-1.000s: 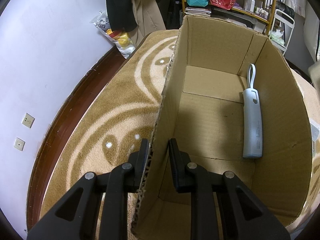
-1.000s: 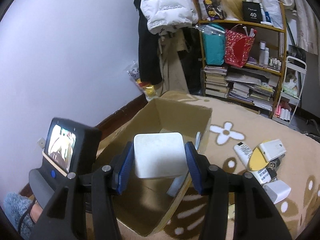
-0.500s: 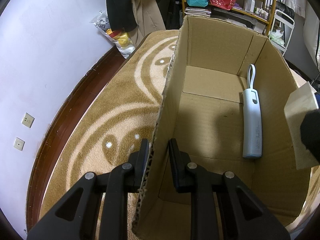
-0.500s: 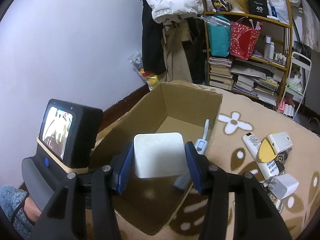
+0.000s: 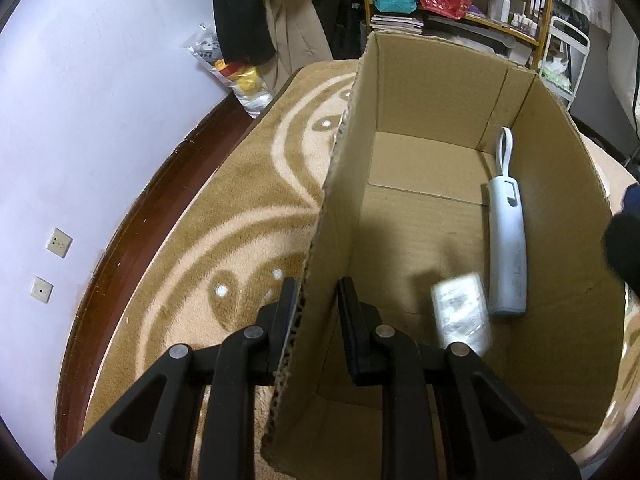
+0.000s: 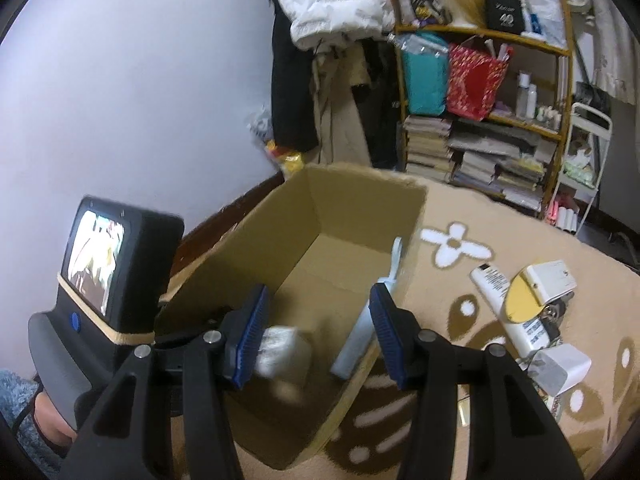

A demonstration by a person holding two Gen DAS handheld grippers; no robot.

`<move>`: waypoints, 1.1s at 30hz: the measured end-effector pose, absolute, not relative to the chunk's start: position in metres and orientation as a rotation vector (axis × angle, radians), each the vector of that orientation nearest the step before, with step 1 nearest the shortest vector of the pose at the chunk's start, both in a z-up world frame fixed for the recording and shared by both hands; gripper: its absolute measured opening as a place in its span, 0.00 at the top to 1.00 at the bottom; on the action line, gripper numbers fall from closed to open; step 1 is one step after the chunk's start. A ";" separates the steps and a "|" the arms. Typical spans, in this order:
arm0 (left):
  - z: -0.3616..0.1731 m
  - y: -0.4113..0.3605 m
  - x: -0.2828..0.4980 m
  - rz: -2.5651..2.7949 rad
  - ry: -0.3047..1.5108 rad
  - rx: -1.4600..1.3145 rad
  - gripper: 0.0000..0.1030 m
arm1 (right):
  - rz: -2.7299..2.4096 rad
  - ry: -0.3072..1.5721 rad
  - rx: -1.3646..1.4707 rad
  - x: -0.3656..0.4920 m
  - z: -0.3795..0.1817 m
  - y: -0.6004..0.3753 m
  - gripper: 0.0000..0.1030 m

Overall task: Organize rigid objects
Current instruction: 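Lift the white charger into the box and open the right tool, then reach back to the pile and grasp the AIMA key tag with the right tool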

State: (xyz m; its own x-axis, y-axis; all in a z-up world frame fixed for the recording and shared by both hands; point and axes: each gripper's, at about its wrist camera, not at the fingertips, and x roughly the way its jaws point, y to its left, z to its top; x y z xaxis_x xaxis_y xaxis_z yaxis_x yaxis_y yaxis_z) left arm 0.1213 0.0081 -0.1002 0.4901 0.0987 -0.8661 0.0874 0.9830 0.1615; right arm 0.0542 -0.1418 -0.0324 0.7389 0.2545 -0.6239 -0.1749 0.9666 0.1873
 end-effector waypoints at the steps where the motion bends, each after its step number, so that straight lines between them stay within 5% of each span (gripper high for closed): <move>1: -0.100 0.008 0.121 0.005 1.061 0.191 0.80 | 0.229 0.695 0.113 0.054 -0.031 -0.143 0.43; 6: -0.099 0.009 0.120 0.008 1.057 0.192 0.80 | 0.181 0.650 0.103 0.051 -0.026 -0.152 0.13; 12: -0.098 0.008 0.121 0.008 1.057 0.194 0.80 | 0.154 0.679 0.121 0.054 -0.031 -0.167 0.01; 33: -0.098 0.008 0.120 0.010 1.055 0.202 0.80 | -0.004 0.841 0.216 0.059 -0.087 -0.231 0.00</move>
State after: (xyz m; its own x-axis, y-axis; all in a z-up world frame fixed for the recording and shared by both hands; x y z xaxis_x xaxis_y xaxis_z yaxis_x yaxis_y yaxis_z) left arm 0.1203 0.0084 -0.0983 0.4950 0.1048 -0.8626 0.0884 0.9815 0.1700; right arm 0.0589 -0.2310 -0.0866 0.6680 0.0821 -0.7397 0.0888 0.9780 0.1887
